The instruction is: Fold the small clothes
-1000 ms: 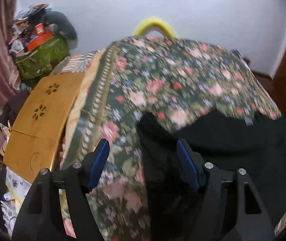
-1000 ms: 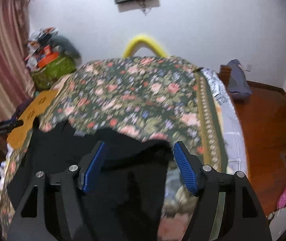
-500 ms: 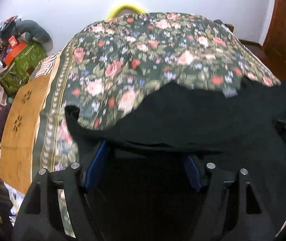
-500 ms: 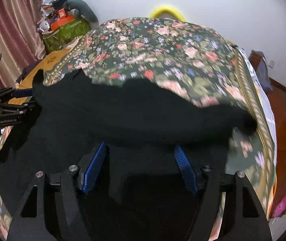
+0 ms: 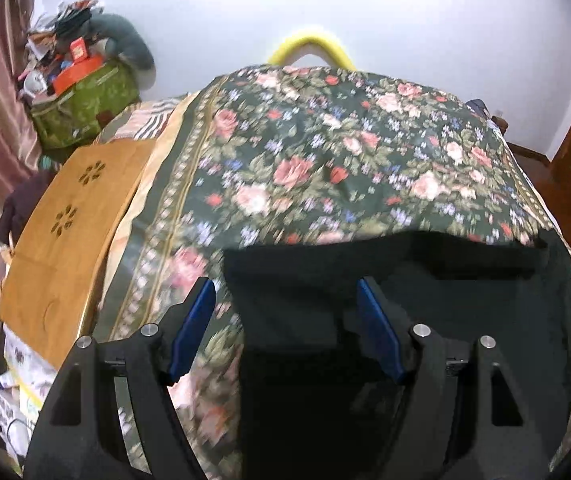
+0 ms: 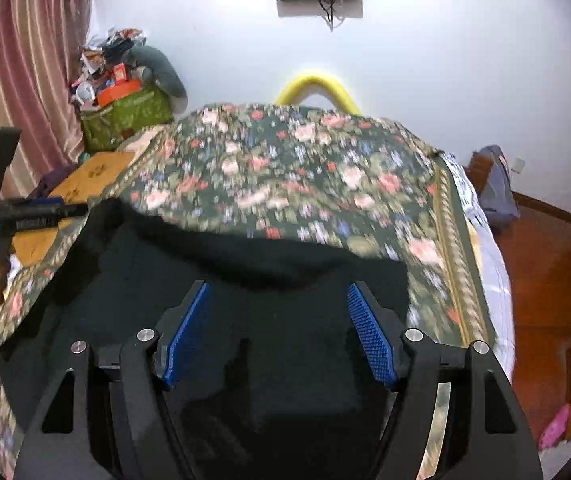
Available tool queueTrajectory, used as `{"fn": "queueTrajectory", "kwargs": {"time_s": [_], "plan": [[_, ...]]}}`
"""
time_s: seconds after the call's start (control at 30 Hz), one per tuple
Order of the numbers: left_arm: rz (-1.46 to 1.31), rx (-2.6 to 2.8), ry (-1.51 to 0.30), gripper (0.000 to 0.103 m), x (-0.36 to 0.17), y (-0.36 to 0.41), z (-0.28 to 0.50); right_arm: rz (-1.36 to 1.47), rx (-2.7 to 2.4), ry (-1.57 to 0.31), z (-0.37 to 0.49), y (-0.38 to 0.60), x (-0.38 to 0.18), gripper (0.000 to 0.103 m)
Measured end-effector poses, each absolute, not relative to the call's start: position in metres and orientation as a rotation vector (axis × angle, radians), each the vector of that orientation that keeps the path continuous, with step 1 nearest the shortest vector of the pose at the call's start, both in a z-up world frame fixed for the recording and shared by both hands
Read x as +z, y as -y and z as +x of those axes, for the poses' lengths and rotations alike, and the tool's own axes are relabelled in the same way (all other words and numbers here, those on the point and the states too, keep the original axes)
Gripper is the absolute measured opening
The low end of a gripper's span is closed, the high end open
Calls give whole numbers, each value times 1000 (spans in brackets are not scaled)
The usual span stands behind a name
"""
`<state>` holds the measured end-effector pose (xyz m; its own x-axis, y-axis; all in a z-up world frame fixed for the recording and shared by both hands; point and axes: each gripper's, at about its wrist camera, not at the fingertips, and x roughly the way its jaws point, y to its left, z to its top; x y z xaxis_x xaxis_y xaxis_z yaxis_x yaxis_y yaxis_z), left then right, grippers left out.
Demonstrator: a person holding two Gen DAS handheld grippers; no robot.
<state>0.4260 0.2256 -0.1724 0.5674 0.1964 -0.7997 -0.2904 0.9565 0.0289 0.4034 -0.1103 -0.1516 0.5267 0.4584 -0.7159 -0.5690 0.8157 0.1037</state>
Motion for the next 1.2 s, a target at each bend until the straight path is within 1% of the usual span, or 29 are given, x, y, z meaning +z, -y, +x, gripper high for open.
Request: {"fn": "queueTrajectory", "kwargs": {"time_s": [0.03, 0.23, 0.3, 0.47, 0.57, 0.63, 0.67, 0.7, 0.73, 0.8, 0.9, 1.2], "plan": [[-105, 290, -935, 72, -173, -229, 415, -155, 617, -820, 396, 116, -153, 74], [-58, 288, -1025, 74, -189, -235, 352, -201, 586, -901, 348, 150, -169, 74], [-88, 268, -1057, 76, -197, -235, 331, -181, 574, -931, 334, 162, -177, 74], [-141, 181, -1170, 77, -230, -223, 289, -77, 564, -1026, 309, 181, -204, 74], [-185, 189, -1164, 76, -232, -215, 279, -6, 564, -1061, 294, 187, -213, 74], [-225, 146, -1158, 67, -229, -208, 274, 16, 566, -1066, 285, 187, -215, 74], [-233, 124, -1157, 49, -227, -204, 273, 25, 569, -1067, 281, 187, -215, 74], [-241, 101, -1159, 38, -226, -198, 271, 32, 573, -1071, 278, 186, -215, 74], [-229, 105, -1154, 35, -224, -193, 268, 39, 577, -1073, 275, 186, -215, 74], [-187, 95, -1142, 20, -220, -180, 262, 50, 584, -1070, 267, 186, -213, 74], [-129, 76, -1126, 18, -214, -161, 249, 68, 597, -1058, 262, 186, -210, 74], [-93, -95, -1116, 18, -198, -97, 199, 128, 599, -1021, 252, 191, -206, 74]]}}
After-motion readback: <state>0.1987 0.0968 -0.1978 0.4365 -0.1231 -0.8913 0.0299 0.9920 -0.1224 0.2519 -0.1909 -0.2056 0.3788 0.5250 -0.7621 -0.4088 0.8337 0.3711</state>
